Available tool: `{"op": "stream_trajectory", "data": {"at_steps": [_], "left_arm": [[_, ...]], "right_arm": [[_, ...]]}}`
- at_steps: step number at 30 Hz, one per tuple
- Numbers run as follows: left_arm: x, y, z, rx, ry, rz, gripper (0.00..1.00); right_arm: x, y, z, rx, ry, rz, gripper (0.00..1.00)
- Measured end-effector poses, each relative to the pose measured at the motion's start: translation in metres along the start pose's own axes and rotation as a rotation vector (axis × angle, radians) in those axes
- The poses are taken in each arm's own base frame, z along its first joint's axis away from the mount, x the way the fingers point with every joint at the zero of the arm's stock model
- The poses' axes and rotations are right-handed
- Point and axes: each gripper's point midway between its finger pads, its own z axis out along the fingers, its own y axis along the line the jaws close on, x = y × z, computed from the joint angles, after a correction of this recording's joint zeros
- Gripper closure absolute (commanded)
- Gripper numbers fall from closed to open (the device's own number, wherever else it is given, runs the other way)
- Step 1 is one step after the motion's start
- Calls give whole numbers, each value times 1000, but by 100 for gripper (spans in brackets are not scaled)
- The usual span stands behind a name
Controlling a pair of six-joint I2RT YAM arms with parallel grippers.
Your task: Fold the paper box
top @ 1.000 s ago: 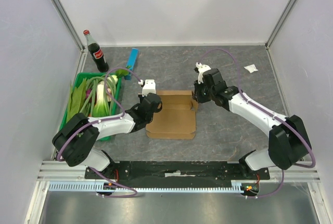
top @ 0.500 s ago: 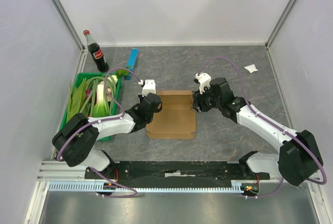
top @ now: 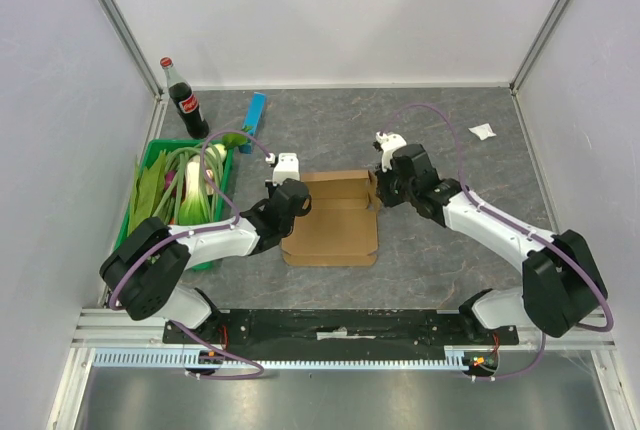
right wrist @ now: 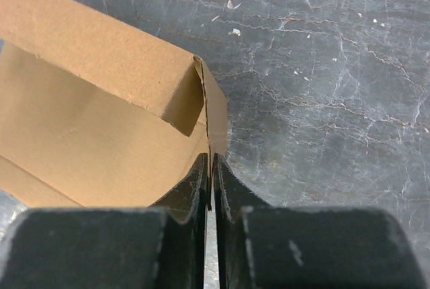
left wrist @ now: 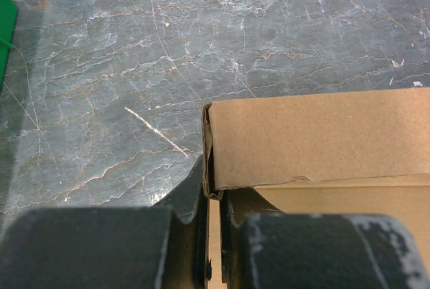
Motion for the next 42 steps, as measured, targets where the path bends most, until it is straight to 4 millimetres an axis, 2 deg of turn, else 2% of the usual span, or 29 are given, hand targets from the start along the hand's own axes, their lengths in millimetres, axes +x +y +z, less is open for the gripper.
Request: {"op": "stream_trajectory", "data": {"at_steps": [4,7,11,16,19,20,22,23,28,32,38,42], "left_arm": [[-1,0,0,0,-2,-2,98],[-1,-1,-1,5,-2,-3,98],[0,-1,-2,7,3,3,98],[1,-1,-2,4,3,5,98],[1,1,-3,-4,3,7,98],[0,1,-3,-4,2,7,98],[0,1,-3,-3,1,6,98],[0,1,-4,-1,2,6,98],[2,0,-5,3,3,10,98],[2,0,-5,3,2,9,98],[2,1,-5,3,3,10,98],[3,1,-5,3,2,9,98]], "right_arm": [[-9,5,-4,25,13,94,99],[-4,8,-4,50,33,168,98],[3,12,0,97,49,263,87],[0,28,5,97,16,293,79],[5,34,11,62,-15,235,69],[6,35,12,50,-22,215,61],[7,35,13,26,-46,132,57],[8,34,14,19,-50,100,52],[9,35,16,-20,-78,-73,46],[6,46,14,-93,-112,-139,38],[-4,51,10,-144,-176,-150,38],[-11,43,10,-139,-199,-133,48]]}}
